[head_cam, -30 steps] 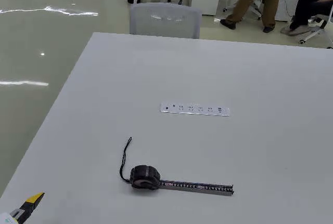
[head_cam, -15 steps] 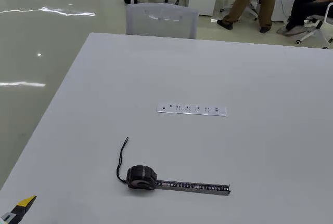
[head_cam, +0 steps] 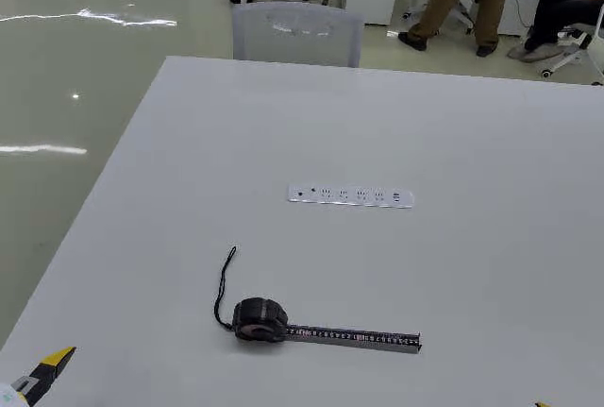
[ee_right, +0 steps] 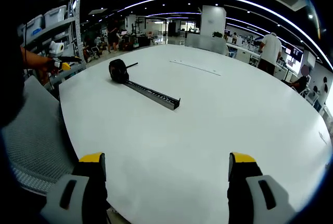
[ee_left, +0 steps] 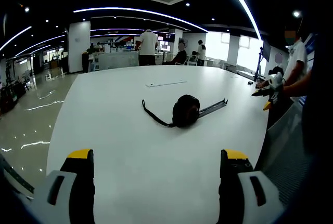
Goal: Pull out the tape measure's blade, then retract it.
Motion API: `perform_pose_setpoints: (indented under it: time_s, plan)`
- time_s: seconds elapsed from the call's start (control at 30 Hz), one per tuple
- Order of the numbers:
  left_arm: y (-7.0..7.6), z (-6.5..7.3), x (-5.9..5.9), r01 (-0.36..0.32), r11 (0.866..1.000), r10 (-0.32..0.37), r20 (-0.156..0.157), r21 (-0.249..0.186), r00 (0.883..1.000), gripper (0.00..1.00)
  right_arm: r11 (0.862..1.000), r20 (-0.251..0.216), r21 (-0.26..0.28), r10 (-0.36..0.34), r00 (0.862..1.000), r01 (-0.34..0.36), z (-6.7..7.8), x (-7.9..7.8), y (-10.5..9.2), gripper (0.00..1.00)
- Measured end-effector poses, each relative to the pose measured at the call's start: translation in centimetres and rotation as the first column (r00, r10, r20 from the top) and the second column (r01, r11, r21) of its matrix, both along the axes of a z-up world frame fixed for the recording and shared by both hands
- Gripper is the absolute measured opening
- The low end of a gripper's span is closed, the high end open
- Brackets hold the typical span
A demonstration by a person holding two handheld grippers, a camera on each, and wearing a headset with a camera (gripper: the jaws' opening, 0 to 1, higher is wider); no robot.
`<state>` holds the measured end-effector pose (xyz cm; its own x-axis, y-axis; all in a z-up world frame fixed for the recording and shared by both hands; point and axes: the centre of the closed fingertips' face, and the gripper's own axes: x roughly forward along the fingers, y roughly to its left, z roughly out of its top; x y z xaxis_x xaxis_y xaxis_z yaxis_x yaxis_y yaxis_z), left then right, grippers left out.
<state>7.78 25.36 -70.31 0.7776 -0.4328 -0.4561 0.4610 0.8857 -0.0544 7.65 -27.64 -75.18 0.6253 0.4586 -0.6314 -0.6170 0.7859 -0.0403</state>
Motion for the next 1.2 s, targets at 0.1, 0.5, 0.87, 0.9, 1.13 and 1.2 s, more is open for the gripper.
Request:
perform_pose_setpoints:
  time_s: [0.1,0.5,0.87,0.9,1.13,1.2]
  plan:
    - [-0.1,-0.2,-0.3,0.008,1.000,-0.008,-0.011,0.009,1.000,0.99,1.000,-0.009,-0.004,-0.001,1.000,0.001,-0.1,-0.2,0.0,1.00]
    - [0.3,-0.1,-0.3,-0.006,1.000,0.006,-0.030,0.013,1.000,0.99,1.000,-0.009,0.006,-0.011,1.000,0.011,0.2,-0.2,-0.1,1.00]
    - [-0.9,1.0,1.3,-0.002,1.000,0.002,-0.009,-0.018,1.000,0.99,1.000,-0.007,-0.003,0.015,1.000,-0.015,-0.1,-0.3,0.3,1.00]
    - [-0.9,1.1,1.5,0.000,1.000,-0.001,-0.004,-0.012,1.000,0.99,1.000,-0.002,-0.002,0.018,1.000,-0.018,0.0,-0.2,0.3,1.00]
    - [-1.3,1.1,2.5,-0.005,1.000,0.005,-0.006,-0.008,1.000,0.99,0.999,0.016,-0.007,0.034,0.999,-0.034,0.2,0.9,0.3,0.99]
    - [-1.2,1.3,3.1,-0.024,0.999,0.024,0.009,-0.037,1.000,0.99,0.999,0.016,-0.010,0.043,0.999,-0.043,0.3,1.3,0.5,0.99]
